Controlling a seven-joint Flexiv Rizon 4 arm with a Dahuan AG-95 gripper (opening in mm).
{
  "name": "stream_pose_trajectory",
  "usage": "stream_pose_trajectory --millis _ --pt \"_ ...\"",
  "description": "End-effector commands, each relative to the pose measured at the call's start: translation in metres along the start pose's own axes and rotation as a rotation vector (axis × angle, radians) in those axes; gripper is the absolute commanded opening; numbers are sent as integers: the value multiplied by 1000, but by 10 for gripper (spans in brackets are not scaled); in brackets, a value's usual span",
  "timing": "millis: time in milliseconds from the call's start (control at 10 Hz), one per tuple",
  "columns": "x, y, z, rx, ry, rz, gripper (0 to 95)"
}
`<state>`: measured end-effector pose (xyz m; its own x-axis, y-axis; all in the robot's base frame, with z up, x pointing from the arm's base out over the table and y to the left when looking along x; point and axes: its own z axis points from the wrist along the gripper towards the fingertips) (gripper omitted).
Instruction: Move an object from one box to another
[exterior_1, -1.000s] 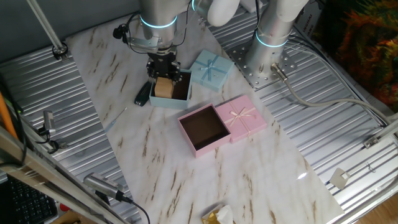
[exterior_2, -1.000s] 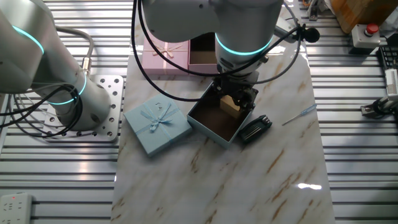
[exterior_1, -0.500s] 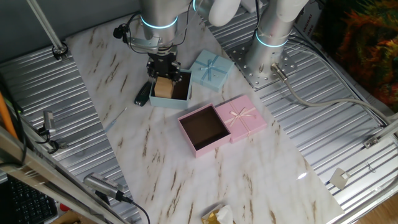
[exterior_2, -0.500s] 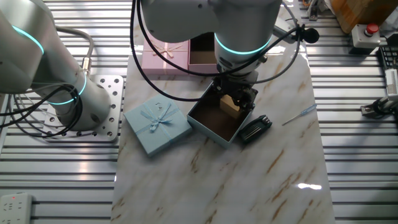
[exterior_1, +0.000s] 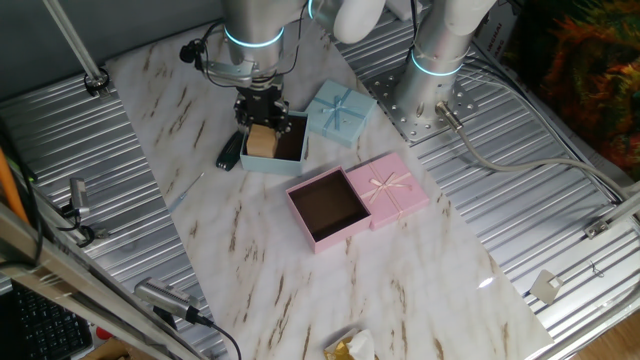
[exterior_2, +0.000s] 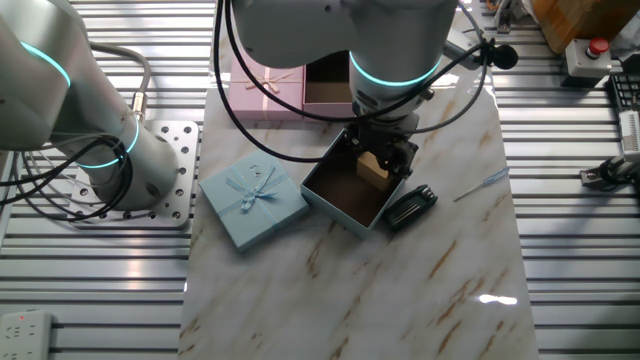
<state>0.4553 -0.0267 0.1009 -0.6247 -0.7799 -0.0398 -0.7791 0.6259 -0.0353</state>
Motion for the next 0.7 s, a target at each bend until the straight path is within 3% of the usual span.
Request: stream_pose_trajectory --millis 100,700 --pt "-1 -2 2 -1 5 0 0" --pt "-8 -10 5 -8 17 -2 0"
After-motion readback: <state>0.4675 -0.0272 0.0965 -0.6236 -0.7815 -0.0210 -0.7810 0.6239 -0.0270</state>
